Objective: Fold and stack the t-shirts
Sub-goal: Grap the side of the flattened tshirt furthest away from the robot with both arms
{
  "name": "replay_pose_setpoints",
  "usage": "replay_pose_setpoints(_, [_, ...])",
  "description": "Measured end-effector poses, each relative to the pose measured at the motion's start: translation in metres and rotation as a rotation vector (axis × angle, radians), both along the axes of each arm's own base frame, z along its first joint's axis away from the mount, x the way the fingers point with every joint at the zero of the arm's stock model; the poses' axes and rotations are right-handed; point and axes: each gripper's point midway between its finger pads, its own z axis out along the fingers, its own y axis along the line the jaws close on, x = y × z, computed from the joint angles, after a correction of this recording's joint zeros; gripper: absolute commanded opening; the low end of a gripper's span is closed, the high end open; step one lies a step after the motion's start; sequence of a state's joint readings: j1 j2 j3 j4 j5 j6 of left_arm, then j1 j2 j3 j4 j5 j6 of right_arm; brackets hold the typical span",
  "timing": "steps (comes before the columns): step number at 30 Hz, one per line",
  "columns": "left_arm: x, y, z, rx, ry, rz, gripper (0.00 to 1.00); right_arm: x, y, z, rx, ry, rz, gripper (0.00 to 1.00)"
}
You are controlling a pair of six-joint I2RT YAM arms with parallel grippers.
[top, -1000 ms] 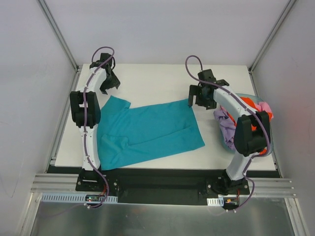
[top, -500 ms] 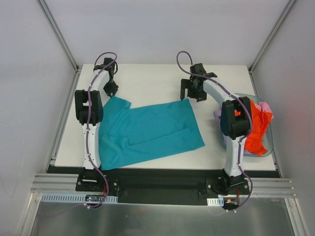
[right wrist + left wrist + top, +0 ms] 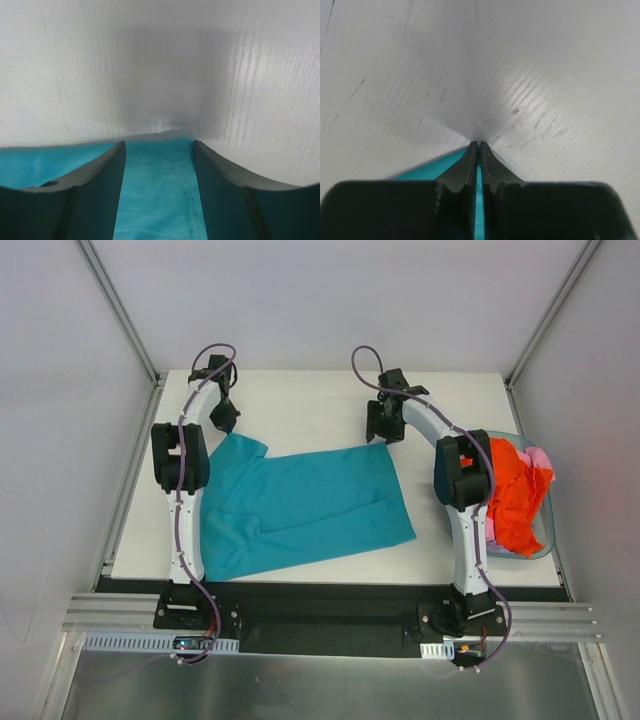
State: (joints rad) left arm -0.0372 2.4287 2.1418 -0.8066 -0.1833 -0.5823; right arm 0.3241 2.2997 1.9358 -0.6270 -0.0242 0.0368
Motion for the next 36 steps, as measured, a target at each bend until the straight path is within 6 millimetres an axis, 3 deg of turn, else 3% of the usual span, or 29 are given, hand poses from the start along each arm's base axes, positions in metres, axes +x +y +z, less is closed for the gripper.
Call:
replay_pose_setpoints(6, [0.016, -0.004, 0.009, -0.016, -0.044, -0.028, 0.0, -0.001, -0.011, -0.011, -0.056, 0.017, -0.036, 0.47])
replay_pose_setpoints(10, [0.027, -0.007, 0.018, -0.026, -0.083, -0.047, 0.0, -0.001, -0.016, -0.012, -0.08, 0.014, -0.051, 0.24])
replay_pose_setpoints(13, [0.035, -0.01, 0.022, -0.042, -0.111, -0.069, 0.0, -0.001, -0.017, -0.012, -0.086, 0.014, -0.062, 0.15])
replay_pose_setpoints(20, [0.037, -0.018, 0.025, -0.081, -0.13, -0.093, 0.0, 0.001, -0.015, -0.01, -0.072, -0.004, -0.053, 0.08])
replay_pose_setpoints(24, [0.009, -0.021, 0.025, -0.1, -0.087, -0.095, 0.0, -0.01, -0.012, -0.005, -0.044, -0.005, -0.026, 0.05])
replay_pose_setpoints(31, [-0.049, -0.025, 0.059, -0.137, -0.082, -0.087, 0.0, -0.037, 0.001, 0.019, -0.02, -0.031, 0.065, 0.04])
replay_pose_setpoints(36, [-0.103, -0.027, 0.075, -0.148, -0.086, -0.064, 0.0, -0.056, 0.007, 0.033, -0.022, -0.047, 0.127, 0.04])
